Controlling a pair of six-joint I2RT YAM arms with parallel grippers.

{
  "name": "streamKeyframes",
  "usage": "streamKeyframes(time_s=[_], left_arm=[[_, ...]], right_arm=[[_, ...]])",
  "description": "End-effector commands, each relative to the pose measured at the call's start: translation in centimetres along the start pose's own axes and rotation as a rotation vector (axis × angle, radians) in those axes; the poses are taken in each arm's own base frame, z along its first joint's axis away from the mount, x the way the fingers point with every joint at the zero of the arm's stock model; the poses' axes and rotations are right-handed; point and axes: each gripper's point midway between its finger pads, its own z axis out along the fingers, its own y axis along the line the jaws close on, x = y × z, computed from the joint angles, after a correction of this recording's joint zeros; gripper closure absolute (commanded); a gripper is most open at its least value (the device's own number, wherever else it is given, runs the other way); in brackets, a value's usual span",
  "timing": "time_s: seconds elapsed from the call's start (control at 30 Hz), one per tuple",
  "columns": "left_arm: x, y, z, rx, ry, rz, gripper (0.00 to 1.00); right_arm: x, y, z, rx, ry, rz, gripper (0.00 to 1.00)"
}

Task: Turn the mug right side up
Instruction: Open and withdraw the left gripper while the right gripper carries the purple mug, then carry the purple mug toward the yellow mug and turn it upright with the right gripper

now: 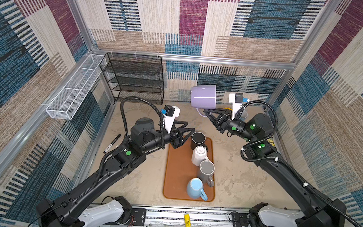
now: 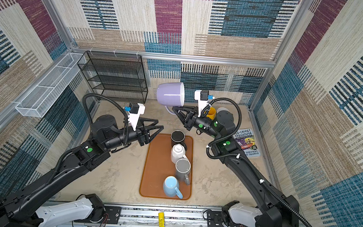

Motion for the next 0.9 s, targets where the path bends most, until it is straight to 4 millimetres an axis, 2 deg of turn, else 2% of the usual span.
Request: streamKeyframes(time_s=[0.0,0.3,0.57,0.87], left_arm=[[0.7,0.6,-0.3,-0.036,0.028,0.033,0.46],[1.2,2.1,-1.1,-0.126,0.038,0.044,0.46],[1.5,2.4,-1.7,-0.138,0.032,0.044,0.46],[1.6,2.6,-1.8,-0.144,0.034,0.042,0.46]], right_arm=[[-1.0,-1.8,0.0,0.119,-0.028,-0.074,1.0],[0.4,-7.6,0.4,0.371,0.061,-0.123,1.0],[2.3,-12.0,-0.2,0.536,0.135,-0.127,1.0],[5.5,-17.8,-1.4,0.757,0.274,-0.117,1.0]])
